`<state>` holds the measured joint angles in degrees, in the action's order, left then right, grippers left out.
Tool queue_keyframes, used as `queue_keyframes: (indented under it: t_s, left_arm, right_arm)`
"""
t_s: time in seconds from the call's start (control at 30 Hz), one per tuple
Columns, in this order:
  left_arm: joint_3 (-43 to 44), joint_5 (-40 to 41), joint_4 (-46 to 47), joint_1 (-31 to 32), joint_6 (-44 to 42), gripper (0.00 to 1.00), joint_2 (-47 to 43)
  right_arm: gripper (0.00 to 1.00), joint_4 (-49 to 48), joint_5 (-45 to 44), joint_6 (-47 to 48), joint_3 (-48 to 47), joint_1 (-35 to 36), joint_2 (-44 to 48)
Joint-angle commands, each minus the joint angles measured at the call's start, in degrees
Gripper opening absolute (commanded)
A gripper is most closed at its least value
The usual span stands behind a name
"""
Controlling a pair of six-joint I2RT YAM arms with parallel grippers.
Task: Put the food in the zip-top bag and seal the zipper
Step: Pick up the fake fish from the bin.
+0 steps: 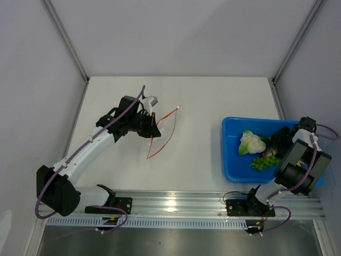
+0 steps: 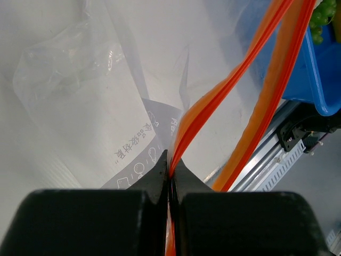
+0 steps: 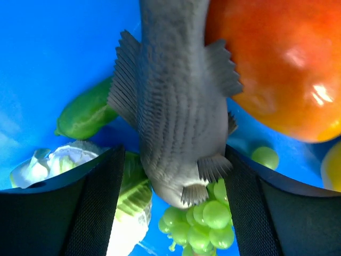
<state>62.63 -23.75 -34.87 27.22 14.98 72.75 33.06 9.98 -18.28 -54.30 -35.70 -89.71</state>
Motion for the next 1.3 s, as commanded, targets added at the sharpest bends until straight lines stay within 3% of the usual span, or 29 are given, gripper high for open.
queue_keyframes:
  t_s: [0.0,0.23,0.37,0.4,0.43,0.5,1.1,1.27]
  left_arm:
    - [0.8,-1.9,0.6,-0.5,-0.1,0.01,-0.5]
    - [0.3,-3.4,0.1,-0.5,0.1,0.01,-0.7]
    - [0.0,-4.1,-0.6,-0.5,0.2,0.01,-1.5]
    - [-0.3,-4.2,-0.7,-0.5,0.2,0.01,-1.8]
    - [-0.5,-4.2,-0.7,-0.5,0.2,0.01,-2.5]
    - [-0.9,-4.3,-1.0,-0.5,0.1,0.01,-3.0]
    - [-5.4,-4.2,0.2,-0.5,2.1,0.01,-7.4]
    - [-6.0,-3.2,1.0,-0.5,3.2,0.01,-7.7]
  right_arm:
    - [0.75,-3.7,0.2,-0.3,1.2,-0.2,-1.2]
    - [0.65,-6.0,2.8,-1.4,-0.1,0.5,-5.9]
    - [0.37,-5.2,3.8,-0.9,-0.2,0.5,-7.5]
    - [0.20,-5.0,3.7,-0.7,-0.2,0.5,-7.8]
    - [0.12,-4.5,3.6,-0.7,-0.2,0.5,-7.8]
    - [0.01,-3.8,2.9,-1.2,0.0,0.5,-7.2]
    - [0.00,15.4,-11.7,-3.4,-7.4,1.1,15.3]
    - [0.00,20.5,-11.4,-5.6,-14.1,7.4,17.3]
